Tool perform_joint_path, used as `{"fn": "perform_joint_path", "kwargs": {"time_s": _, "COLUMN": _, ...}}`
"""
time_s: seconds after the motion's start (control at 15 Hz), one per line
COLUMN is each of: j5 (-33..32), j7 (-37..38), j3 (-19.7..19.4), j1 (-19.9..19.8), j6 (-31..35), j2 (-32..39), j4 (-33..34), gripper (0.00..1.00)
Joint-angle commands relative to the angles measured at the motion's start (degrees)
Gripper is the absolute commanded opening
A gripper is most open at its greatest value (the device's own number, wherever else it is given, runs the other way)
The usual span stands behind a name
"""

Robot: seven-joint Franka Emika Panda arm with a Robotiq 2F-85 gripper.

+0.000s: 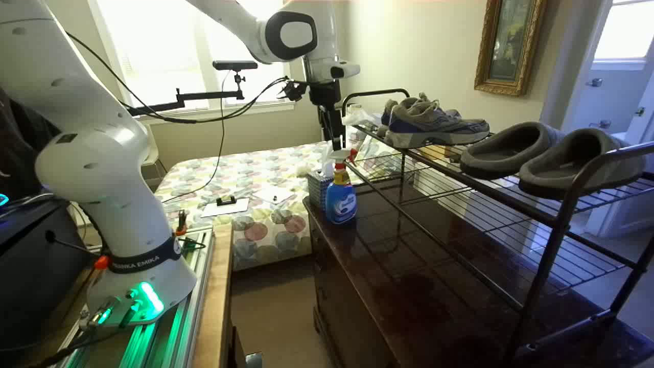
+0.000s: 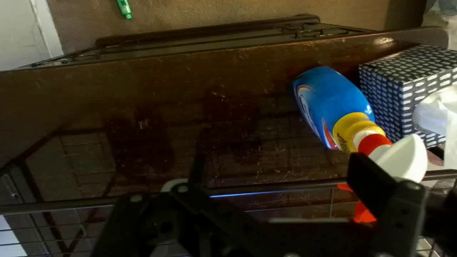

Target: Move the snickers to face the left

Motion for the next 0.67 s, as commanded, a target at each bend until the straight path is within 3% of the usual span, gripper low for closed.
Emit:
{"fn": "perform_joint_path", "kwargs": {"time_s": 0.0, "j5": -0.3, "j7": 0.2, "j3": -0.8, "j1": 0.8, "j6": -0.1, "j2": 0.0, "j4": 0.1, "gripper": 1.00}}
{"fn": "perform_joint_path", "kwargs": {"time_s": 0.6, "j5": -3.8, "j7": -1.5, "j3": -2.3, "j1": -0.6, "j6": 3.1, "j2": -2.6, "j4": 2.9, "gripper": 1.00}}
